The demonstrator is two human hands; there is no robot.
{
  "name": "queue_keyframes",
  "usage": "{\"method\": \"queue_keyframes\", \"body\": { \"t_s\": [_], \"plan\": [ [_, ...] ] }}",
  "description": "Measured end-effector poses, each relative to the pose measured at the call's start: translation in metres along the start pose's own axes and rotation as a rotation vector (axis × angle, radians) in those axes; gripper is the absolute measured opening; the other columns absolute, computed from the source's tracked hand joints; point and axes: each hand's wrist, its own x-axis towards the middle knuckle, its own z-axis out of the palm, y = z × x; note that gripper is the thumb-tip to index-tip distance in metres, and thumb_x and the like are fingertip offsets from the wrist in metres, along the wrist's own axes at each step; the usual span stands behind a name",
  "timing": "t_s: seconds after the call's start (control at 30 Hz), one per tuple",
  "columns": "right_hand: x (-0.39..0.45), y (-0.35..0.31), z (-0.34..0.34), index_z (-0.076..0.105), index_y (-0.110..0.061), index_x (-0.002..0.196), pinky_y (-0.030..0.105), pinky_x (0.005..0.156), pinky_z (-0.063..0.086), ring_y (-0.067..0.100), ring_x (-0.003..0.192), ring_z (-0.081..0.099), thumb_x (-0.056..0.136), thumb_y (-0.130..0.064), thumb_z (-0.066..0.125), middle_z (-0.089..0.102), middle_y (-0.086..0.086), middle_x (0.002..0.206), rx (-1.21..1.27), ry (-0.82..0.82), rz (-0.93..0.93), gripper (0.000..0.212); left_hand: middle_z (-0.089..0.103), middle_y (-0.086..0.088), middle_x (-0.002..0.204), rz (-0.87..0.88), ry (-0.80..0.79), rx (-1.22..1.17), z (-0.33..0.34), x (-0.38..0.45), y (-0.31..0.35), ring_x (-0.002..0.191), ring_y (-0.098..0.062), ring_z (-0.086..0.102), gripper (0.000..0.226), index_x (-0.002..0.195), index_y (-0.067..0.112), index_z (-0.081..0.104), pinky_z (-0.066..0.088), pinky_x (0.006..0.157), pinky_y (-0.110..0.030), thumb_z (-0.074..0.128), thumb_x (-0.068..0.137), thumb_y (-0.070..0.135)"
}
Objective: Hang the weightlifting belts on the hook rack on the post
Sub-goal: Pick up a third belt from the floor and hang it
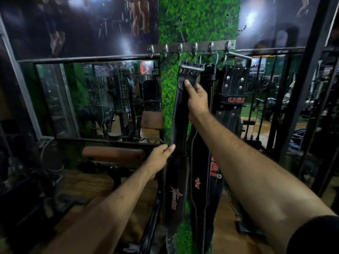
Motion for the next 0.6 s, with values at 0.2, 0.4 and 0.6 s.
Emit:
{"method": "queue_keyframes", "body": {
  "t_s": [0.2, 0.4, 0.6],
  "plan": [
    [-0.015, -0.006, 0.012, 0.067, -0.016, 0.104, 0.029, 0.085, 0.056, 0.011, 0.087, 0.069, 0.103, -0.022, 0.054, 0.073, -0.001, 0.094, -0.207, -0.126, 0.009, 0.014, 0.065, -0.013, 0.136, 0.193, 0.106, -0.103, -0.016, 0.021, 0.097, 0.121, -0.022, 0.062, 0.038, 0.128, 0.012, 0.063, 0.046, 0.104, -0.037, 0.051, 0.103, 0.038],
    [-0.028, -0.014, 0.017, 0.058, -0.013, 0.120, 0.025, 0.094, 0.049, 0.004, 0.102, 0.065, 0.106, -0.040, 0.040, 0.068, -0.003, 0.110, -0.356, -0.158, 0.032, 0.036, 0.071, -0.003, 0.120, 0.419, 0.285, -0.242, 0.001, 0.029, 0.143, 0.113, -0.017, 0.066, 0.028, 0.122, 0.016, 0.063, 0.051, 0.105, -0.038, 0.050, 0.102, 0.030],
    [-0.102, 0.071, -0.039, 0.061, -0.013, 0.122, 0.009, 0.094, 0.042, -0.020, 0.097, 0.058, 0.107, -0.024, 0.045, 0.064, -0.015, 0.111, -0.475, -0.216, 0.060, 0.024, 0.047, -0.012, 0.155, 0.357, 0.213, -0.410, -0.009, 0.049, 0.143, 0.145, -0.025, 0.044, 0.096, 0.148, 0.006, 0.042, 0.034, 0.122, -0.049, 0.065, 0.077, 0.067]
  ]
}}
